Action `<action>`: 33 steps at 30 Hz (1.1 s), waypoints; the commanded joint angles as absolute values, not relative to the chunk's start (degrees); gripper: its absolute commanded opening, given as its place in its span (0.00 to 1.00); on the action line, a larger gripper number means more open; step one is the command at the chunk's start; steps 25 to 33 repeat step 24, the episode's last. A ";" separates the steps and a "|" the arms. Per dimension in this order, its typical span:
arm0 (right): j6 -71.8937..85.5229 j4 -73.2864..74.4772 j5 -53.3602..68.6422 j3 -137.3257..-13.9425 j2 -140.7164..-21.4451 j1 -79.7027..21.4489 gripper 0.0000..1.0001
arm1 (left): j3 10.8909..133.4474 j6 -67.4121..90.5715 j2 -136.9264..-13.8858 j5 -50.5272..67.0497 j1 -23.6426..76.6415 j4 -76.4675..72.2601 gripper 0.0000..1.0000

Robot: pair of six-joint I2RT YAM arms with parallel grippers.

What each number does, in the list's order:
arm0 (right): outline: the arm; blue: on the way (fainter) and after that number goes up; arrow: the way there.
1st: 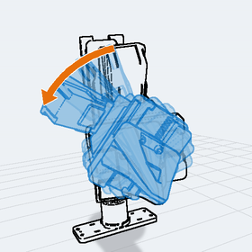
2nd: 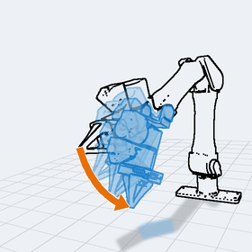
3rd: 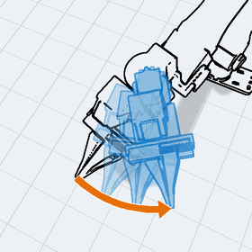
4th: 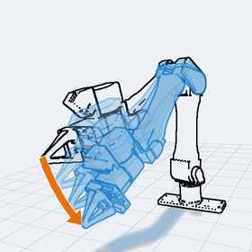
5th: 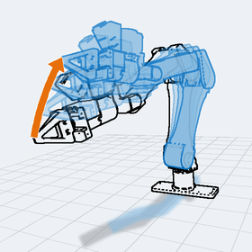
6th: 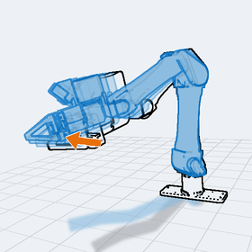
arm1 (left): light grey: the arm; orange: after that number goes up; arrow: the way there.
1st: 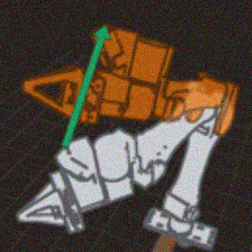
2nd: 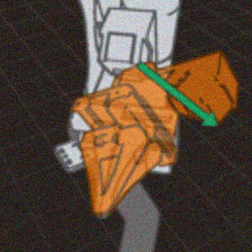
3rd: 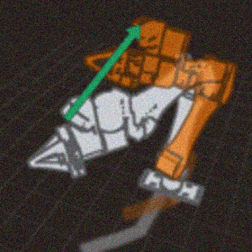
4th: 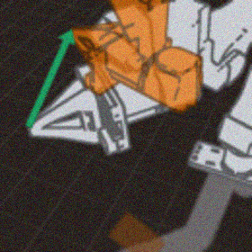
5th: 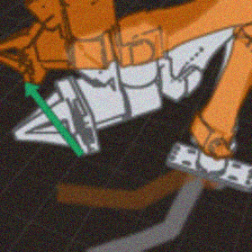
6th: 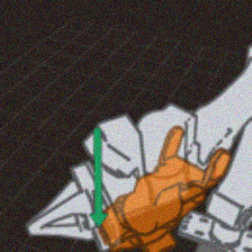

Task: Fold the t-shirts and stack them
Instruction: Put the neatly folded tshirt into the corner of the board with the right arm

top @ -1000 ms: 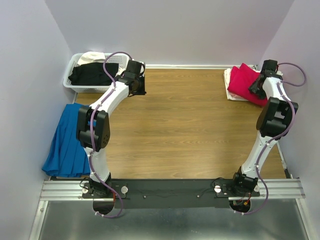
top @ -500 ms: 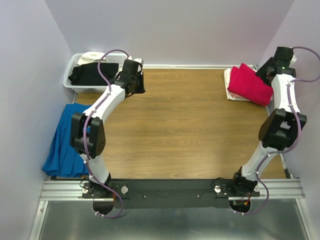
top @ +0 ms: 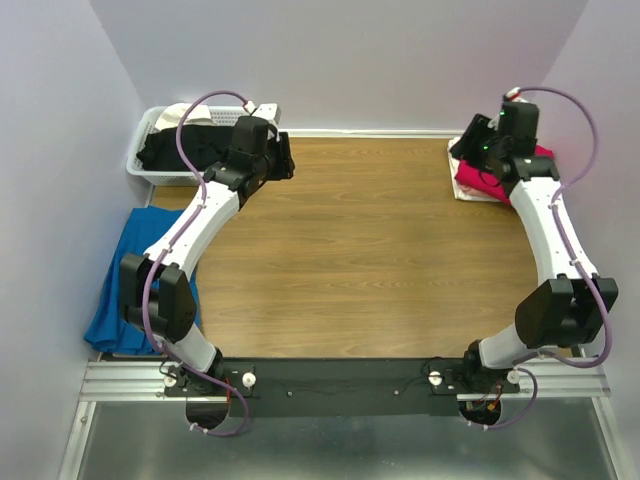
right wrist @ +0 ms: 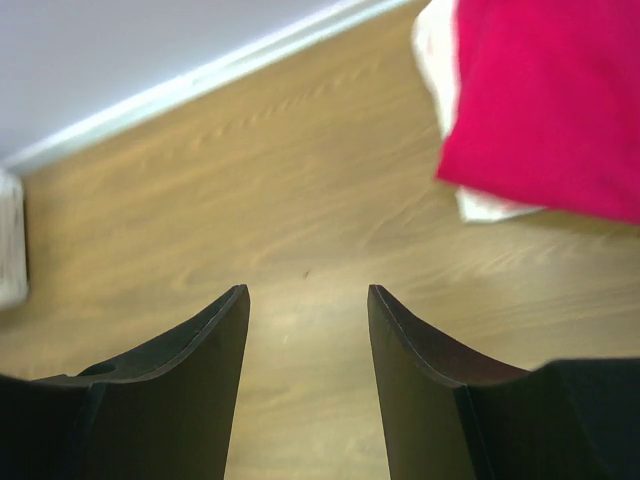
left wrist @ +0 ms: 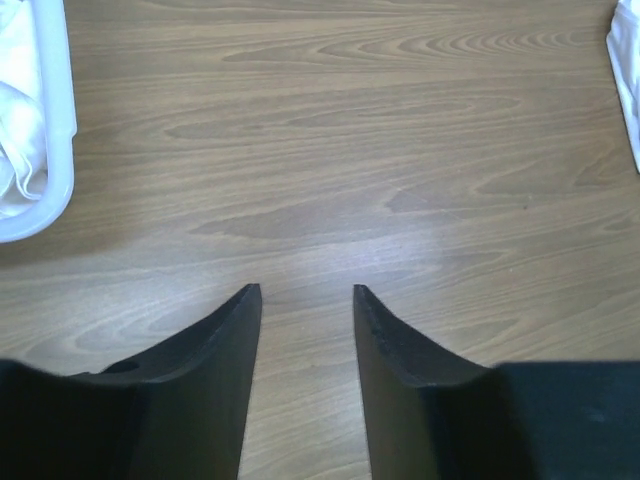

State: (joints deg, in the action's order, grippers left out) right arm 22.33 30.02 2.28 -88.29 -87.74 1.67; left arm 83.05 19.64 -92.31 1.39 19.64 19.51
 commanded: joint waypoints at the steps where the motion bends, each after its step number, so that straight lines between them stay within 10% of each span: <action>1: 21.36 29.71 1.24 -84.21 -85.08 -6.57 0.59 | 83.93 18.02 -90.53 -1.94 21.27 21.88 0.64; 8: 21.97 28.13 0.35 -79.37 -84.55 -13.62 0.59 | 82.97 17.84 -87.72 -5.62 23.38 22.85 0.77; 33: 24.17 26.63 -3.07 -77.87 -89.47 -24.78 0.59 | 79.89 18.28 -85.52 -14.94 25.84 24.52 0.78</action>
